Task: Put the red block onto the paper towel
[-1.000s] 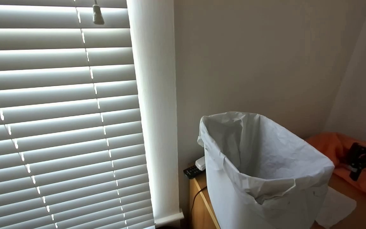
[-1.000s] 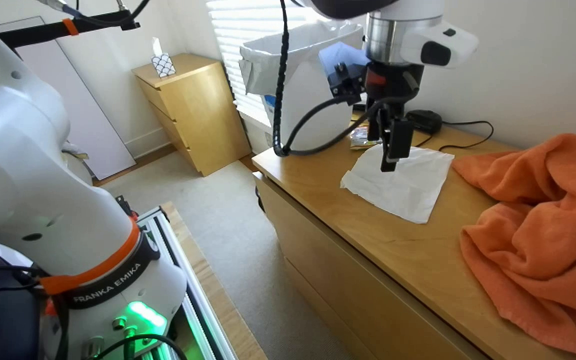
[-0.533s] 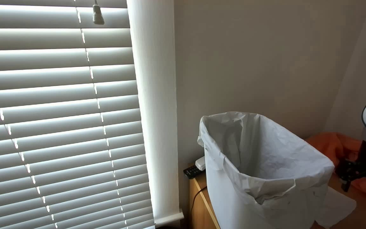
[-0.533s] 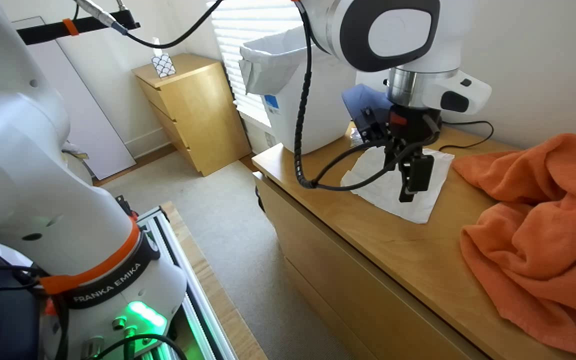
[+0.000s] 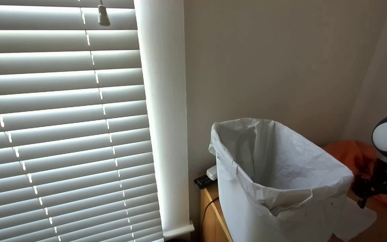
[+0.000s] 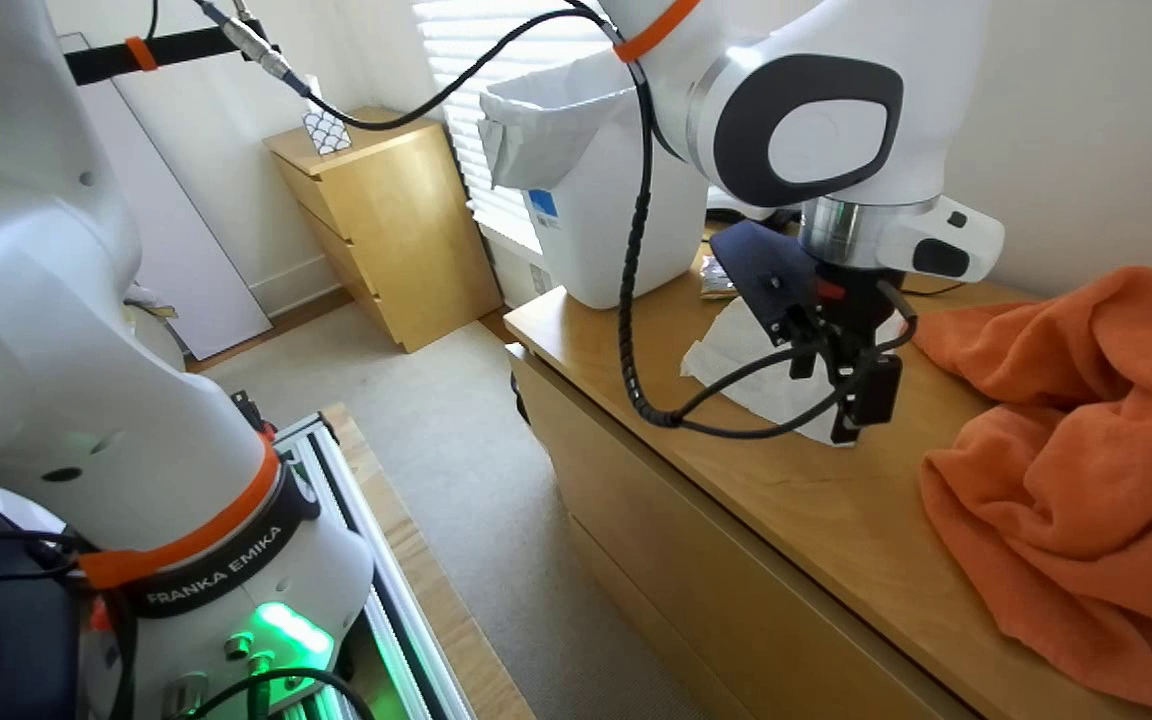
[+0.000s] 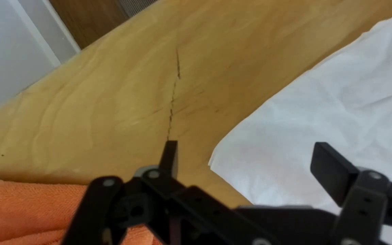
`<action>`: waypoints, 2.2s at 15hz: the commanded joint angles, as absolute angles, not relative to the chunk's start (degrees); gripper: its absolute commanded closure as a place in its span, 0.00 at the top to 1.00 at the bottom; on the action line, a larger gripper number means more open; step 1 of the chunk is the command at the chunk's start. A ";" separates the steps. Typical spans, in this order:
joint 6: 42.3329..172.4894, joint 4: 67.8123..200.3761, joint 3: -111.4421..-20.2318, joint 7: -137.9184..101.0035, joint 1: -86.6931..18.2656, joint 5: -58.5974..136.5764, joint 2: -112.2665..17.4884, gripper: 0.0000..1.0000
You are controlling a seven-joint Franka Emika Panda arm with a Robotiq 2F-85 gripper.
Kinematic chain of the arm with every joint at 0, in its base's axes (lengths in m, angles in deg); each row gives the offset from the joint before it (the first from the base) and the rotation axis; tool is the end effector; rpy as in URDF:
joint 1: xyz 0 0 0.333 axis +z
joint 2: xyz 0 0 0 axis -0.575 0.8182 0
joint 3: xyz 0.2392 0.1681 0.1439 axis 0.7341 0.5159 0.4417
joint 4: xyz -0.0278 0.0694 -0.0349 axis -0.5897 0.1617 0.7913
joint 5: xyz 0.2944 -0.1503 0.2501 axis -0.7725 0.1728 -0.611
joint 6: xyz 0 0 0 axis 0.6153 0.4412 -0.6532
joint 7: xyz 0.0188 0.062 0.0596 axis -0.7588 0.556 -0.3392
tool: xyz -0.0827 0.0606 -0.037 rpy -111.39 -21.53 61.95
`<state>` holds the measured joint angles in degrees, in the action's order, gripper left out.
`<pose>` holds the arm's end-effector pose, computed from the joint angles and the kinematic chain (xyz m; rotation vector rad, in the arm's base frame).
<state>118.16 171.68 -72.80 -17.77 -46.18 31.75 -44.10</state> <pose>0.5024 -0.2073 0.1905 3.0166 -0.8205 -0.1126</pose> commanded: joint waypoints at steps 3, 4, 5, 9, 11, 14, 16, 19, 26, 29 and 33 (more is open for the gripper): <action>120.94 169.95 -71.52 -22.09 -47.82 30.29 -40.25 0.95; 120.93 169.65 -71.48 -22.34 -47.87 30.29 -39.87 0.79; 120.95 169.41 -71.43 -22.48 -47.92 30.26 -39.50 0.71; 120.84 168.62 -71.29 -23.22 -48.11 30.27 -38.69 0.44; 120.79 168.28 -71.31 -23.47 -48.11 30.40 -38.43 0.29; 120.66 168.00 -71.36 -23.82 -48.15 30.55 -38.24 0.06; 120.27 167.87 -71.65 -23.77 -48.02 31.01 -38.62 0.00; 118.79 167.43 -72.12 -23.53 -47.92 31.61 -39.41 0.00; 117.25 168.23 -75.52 -22.56 -46.85 37.26 -42.45 0.00; 115.60 168.60 -77.27 -21.98 -46.48 41.56 -43.62 0.00; 112.37 169.22 -78.38 -21.93 -46.46 46.00 -44.87 0.00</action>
<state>114.88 167.57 -77.39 -22.40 -46.97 42.59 -42.78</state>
